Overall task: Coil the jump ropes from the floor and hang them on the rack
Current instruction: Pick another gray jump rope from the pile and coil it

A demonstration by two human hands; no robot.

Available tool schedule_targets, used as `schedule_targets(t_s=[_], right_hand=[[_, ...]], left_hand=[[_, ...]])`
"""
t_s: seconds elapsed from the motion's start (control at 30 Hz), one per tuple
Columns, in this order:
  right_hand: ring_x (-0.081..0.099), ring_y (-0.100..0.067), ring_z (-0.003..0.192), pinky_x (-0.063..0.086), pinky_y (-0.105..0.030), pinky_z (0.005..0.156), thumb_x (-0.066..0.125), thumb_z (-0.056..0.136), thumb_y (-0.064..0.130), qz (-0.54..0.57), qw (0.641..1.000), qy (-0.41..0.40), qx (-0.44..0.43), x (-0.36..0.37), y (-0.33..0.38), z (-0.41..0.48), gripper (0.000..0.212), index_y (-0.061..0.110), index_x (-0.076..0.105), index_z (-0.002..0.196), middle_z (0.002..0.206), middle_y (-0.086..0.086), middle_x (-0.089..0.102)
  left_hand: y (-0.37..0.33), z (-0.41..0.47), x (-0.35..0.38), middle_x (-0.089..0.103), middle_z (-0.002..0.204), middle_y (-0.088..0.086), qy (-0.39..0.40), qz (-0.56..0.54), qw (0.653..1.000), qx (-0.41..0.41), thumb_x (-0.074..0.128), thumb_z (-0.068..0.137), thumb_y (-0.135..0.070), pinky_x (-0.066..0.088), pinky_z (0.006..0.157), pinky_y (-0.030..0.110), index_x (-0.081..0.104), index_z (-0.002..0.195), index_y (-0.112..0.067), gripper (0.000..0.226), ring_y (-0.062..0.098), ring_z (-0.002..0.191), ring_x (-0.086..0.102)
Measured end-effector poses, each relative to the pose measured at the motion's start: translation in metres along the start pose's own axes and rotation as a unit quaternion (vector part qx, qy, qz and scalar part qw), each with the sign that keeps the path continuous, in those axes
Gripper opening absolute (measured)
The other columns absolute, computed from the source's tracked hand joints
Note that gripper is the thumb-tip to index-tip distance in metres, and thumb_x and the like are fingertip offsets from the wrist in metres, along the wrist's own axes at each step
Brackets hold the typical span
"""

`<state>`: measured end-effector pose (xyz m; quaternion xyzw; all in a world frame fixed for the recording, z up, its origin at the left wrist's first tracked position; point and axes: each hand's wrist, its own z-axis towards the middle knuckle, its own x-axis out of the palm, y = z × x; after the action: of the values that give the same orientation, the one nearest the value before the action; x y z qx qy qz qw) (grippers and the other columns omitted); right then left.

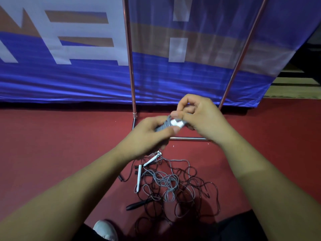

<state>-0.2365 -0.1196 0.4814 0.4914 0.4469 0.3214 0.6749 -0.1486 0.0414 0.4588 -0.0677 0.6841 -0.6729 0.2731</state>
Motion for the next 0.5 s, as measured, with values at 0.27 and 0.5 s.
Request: schedule_targets(t_s=[0.27,0.5], right_hand=[[0.031,-0.013,0.042,0.025,-0.023,0.045,0.070,0.090,0.013,0.087,0.991,0.048,0.090,0.0065,-0.0059,0.0005,0.015,0.007,0.060,0.080,0.059,-0.007,0.061],[0.052,-0.015,0.052,0.042,-0.023,0.051,0.069,0.091,0.023,0.030,0.998,0.014,0.049,0.0026,-0.0076,-0.0048,0.012,0.014,0.072,0.082,0.062,-0.004,0.064]], left_hand=[[0.0036,0.0082,-0.0043,0.052,0.055,0.016,-0.107,-0.230,0.967,-0.016,0.062,0.084,-0.045,0.038,0.043,0.024,0.061,0.103,-0.021,0.031,0.022,0.041,0.044],[0.0050,0.0075,-0.0063,0.051,0.058,0.012,-0.067,-0.313,0.947,-0.042,0.055,0.090,-0.047,0.041,0.041,0.024,0.066,0.099,-0.026,0.026,0.022,0.042,0.045]])
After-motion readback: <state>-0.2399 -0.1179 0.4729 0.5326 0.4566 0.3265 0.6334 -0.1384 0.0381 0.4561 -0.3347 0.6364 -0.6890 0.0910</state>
